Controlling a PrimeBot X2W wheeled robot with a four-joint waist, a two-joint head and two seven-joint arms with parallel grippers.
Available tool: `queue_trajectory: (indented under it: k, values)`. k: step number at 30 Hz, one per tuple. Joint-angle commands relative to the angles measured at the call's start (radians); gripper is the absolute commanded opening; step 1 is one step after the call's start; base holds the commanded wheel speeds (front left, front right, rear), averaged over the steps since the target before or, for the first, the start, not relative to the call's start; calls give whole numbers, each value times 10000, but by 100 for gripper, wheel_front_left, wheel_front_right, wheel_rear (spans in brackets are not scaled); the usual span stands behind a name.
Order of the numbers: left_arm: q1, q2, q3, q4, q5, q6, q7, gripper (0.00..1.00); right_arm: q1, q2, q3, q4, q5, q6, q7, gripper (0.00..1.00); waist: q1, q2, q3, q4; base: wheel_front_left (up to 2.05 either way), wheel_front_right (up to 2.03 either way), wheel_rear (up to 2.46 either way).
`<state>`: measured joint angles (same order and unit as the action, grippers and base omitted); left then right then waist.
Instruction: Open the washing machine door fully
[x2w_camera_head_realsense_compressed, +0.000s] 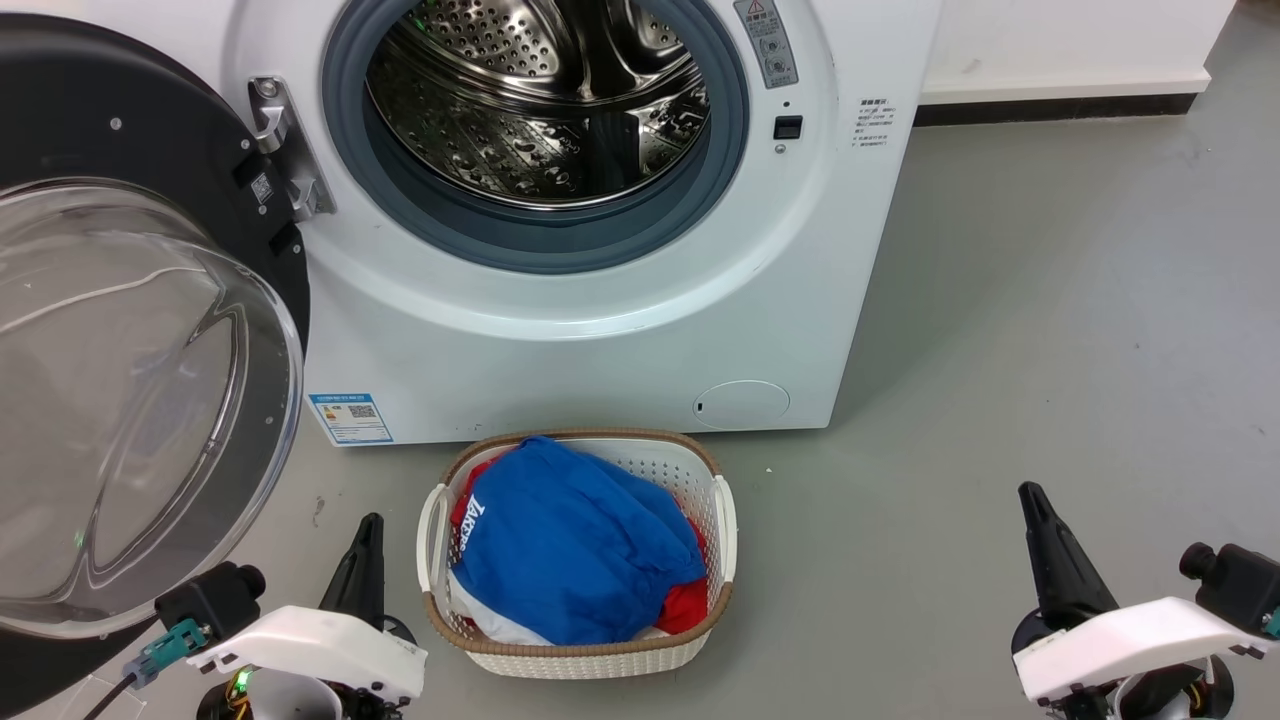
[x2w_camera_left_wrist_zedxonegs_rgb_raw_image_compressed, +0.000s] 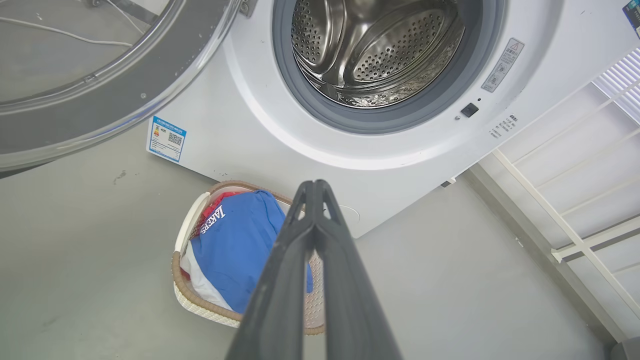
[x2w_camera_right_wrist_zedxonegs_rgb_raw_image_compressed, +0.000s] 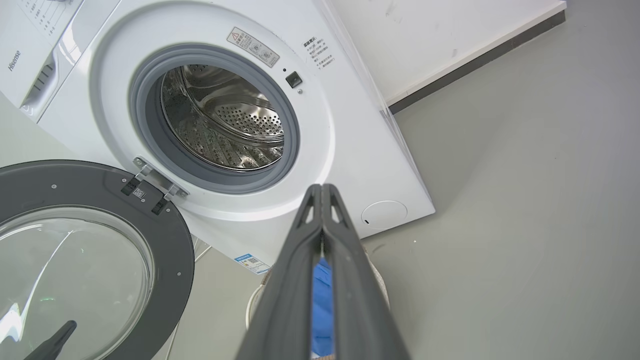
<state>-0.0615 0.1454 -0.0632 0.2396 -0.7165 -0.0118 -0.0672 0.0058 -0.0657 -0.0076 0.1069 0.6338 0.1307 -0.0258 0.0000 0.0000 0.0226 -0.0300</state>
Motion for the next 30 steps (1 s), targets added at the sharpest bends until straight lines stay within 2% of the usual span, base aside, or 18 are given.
queue_trajectory:
  k: [1, 30]
  values:
    - [-267, -22, 102, -127, -358, -92, 57, 0, -262, -94, -29, -54, 424, 2, 19, 0, 0, 0, -3, 5, 0, 0, 0]
    - [-398, -401, 787, -62, -3797, -541, 765, 0, -632, -154, -242, 497, 4354, 1, 414, 0, 0, 0, -61, 94, 0, 0, 0]
